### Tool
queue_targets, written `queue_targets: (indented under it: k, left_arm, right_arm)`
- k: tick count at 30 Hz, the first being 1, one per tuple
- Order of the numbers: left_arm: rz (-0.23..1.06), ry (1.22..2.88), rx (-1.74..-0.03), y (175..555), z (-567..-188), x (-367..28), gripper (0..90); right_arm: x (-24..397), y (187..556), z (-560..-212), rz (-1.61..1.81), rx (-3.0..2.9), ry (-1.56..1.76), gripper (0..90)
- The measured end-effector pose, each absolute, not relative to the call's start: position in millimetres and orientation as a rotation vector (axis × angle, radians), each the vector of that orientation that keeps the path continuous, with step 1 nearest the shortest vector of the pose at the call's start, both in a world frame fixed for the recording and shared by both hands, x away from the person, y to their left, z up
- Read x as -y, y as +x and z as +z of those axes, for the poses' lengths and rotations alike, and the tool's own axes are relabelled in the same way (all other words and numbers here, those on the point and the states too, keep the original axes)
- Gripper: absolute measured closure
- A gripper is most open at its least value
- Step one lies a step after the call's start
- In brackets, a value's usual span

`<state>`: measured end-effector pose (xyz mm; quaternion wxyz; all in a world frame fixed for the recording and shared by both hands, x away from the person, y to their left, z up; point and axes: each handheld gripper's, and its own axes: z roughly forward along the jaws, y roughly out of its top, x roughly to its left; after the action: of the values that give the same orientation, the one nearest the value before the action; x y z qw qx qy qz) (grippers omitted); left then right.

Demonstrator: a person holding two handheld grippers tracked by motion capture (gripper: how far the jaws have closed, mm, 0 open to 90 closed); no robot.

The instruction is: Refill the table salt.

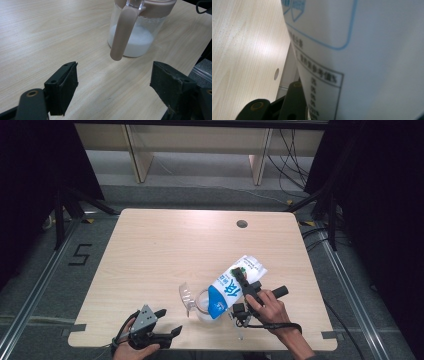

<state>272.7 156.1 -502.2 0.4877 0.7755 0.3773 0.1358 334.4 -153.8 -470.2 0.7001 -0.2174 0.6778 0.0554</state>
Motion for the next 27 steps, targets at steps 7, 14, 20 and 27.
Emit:
queue_targets:
  k: [7,14,20,27]
  left_arm:
    - [0.335,1.887,-0.919,272.4,-502.0,-156.1,21.3]
    - [0.333,1.886,-0.918,272.4,-502.0,-155.9,21.3]
    - [0.337,1.888,-0.916,272.5,-501.8,-156.2,21.3]
    - [0.342,1.894,-0.906,272.7,-501.5,-156.6,21.3]
  right_arm:
    - [153.6,334.0,-469.9,0.117,-1.506,-0.489,70.7]
    - [153.6,333.9,-469.7,0.113,-1.508,-0.489,71.3]
    - [153.6,333.9,-469.6,0.114,-1.507,-0.489,71.6]
    - [153.6,333.8,-469.7,0.115,-1.508,-0.487,71.8]
